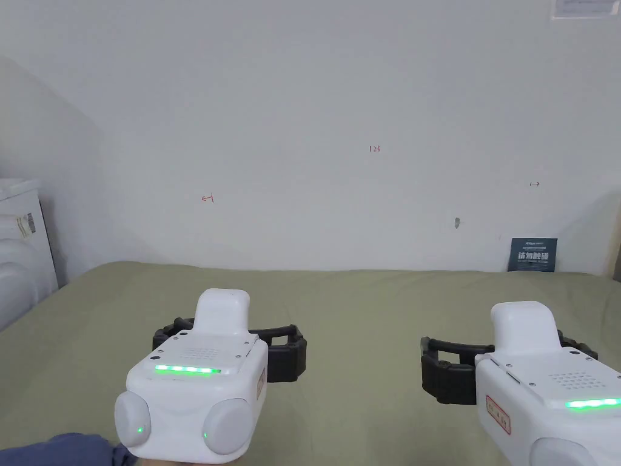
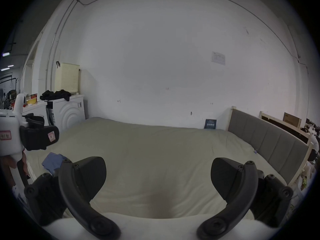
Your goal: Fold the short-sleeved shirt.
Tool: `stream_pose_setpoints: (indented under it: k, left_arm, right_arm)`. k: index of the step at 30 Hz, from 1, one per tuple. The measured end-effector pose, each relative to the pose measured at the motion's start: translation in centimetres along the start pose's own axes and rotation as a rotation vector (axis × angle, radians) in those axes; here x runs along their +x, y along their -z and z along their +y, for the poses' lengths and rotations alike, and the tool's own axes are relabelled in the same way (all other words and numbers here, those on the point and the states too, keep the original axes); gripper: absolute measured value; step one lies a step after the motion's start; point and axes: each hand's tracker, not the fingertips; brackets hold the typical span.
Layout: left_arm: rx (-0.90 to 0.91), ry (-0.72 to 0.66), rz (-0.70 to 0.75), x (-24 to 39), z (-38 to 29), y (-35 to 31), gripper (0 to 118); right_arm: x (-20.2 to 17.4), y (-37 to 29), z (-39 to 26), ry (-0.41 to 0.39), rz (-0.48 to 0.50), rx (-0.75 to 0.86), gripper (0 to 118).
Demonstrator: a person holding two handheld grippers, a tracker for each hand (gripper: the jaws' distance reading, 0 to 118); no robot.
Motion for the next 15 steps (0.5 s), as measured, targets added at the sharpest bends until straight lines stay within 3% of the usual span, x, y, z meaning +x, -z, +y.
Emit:
stream_pose_setpoints:
  k: [4, 6, 13, 15]
  left_arm:
    - [0.005, 0.016, -0.002, 0.3, 0.0, -0.3, 118]
    - [0.009, 0.016, -0.001, 0.2, 0.1, -0.1, 118]
    - [0.02, 0.0, -0.006, -0.1, 0.5, -0.2, 118]
    - [0.02, 0.003, -0.007, -0.1, 0.5, -0.3, 118]
  right_arm:
    - [-2.0, -1.1, 0.6, -0.11, -0.177, 0.042, 118]
    - [-2.4, -1.1, 0.7, -0.136, -0.19, 0.069, 118]
    - [-1.4, -0.2, 0.7, -0.043, -0.199, 0.032, 118]
    - [-0.4, 0.1, 0.9, 0.061, -0.143, -0.002, 118]
